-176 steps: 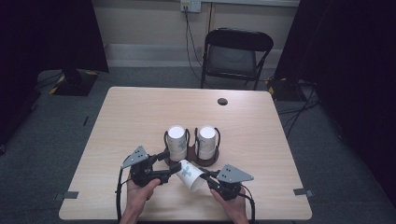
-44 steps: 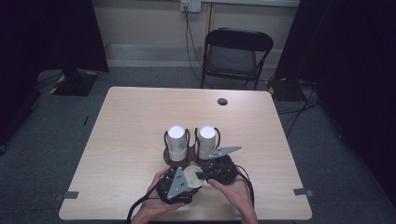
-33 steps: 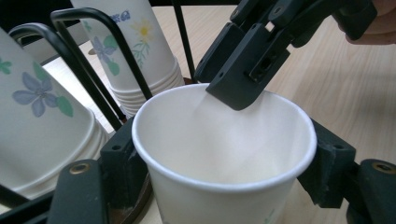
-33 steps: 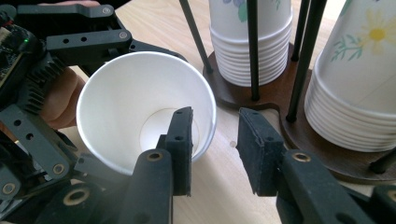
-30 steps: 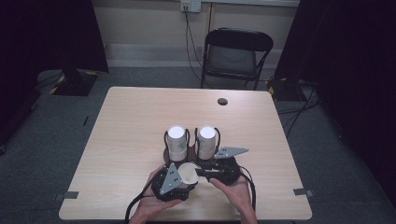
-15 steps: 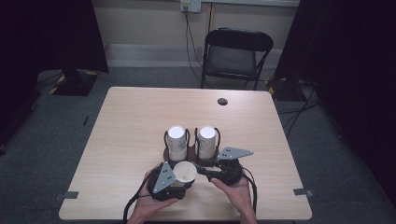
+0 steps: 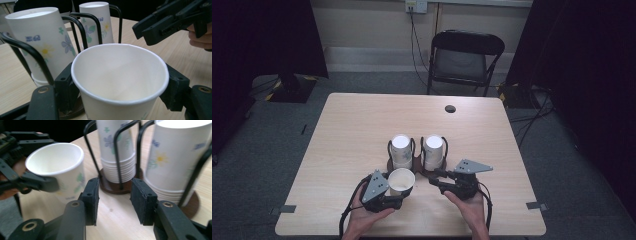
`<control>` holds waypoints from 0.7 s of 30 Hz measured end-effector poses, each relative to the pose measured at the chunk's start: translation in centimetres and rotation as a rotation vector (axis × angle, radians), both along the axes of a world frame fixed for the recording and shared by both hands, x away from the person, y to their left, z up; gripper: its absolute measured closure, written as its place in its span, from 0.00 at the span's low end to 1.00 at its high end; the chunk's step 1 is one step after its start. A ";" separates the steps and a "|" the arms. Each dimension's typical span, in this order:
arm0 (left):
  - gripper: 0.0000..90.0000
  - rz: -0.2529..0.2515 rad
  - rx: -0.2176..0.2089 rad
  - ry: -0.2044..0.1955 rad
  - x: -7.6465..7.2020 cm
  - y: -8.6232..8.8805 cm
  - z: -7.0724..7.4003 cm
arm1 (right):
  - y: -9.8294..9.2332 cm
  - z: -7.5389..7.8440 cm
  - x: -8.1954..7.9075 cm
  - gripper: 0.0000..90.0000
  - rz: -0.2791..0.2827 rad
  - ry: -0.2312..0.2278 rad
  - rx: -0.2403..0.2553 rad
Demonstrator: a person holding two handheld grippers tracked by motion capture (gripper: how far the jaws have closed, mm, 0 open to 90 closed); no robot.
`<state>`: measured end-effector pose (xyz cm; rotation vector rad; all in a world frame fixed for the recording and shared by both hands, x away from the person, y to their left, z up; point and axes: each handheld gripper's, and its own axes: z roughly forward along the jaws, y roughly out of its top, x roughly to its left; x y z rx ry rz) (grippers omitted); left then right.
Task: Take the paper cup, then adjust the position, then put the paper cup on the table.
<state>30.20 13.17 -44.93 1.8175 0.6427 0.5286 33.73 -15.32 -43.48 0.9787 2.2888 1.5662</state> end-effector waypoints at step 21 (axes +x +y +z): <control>0.31 0.114 -0.065 -0.009 1.1 3.8 0.6 | -5.1 -2.8 -0.8 0.48 -0.239 -0.085 0.014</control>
